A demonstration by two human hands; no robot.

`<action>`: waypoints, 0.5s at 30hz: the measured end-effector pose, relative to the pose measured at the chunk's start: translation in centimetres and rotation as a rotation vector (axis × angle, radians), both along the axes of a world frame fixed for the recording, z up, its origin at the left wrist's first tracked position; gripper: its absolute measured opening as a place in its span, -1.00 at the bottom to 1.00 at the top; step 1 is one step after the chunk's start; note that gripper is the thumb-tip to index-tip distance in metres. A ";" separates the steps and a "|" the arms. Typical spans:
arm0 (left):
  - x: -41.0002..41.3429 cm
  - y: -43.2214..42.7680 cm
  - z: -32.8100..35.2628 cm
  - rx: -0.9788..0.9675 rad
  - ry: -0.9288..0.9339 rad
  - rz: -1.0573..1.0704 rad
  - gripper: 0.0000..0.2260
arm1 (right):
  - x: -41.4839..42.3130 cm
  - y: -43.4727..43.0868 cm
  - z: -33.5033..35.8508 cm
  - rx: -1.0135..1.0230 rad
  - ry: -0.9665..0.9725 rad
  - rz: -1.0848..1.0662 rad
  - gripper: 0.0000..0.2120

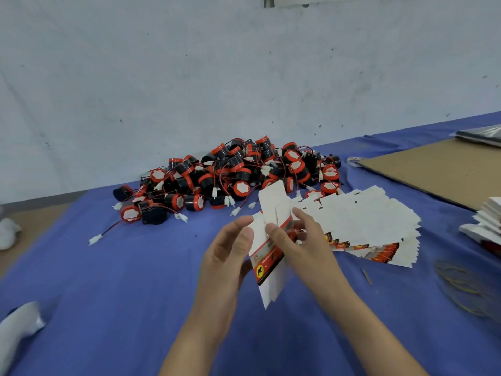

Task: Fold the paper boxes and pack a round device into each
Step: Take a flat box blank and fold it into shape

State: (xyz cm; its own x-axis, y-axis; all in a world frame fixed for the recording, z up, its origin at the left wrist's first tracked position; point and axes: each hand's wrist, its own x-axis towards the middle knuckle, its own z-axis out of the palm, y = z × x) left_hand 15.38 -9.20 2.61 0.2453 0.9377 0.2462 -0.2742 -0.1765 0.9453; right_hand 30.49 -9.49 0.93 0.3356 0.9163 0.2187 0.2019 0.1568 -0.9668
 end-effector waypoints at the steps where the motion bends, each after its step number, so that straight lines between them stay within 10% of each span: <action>1: -0.3 -0.3 -0.1 0.025 0.041 -0.005 -0.63 | -0.3 -0.1 0.2 0.001 0.007 0.020 -0.39; 6: -1.1 -1.6 -0.9 0.035 0.173 -0.016 -0.42 | -2.3 -0.4 -0.2 0.067 0.057 0.117 -0.51; 15: -1.9 -1.4 -1.1 0.037 0.156 0.048 -0.63 | -4.3 -0.6 -0.9 0.118 0.131 0.067 -0.65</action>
State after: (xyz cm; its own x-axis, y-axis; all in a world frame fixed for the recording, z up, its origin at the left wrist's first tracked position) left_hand 13.50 -10.63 1.51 0.2383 0.9403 0.2431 -0.1149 -0.2212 0.9684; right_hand 26.21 -10.12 -0.01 0.3074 0.9082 0.2839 0.0606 0.2791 -0.9584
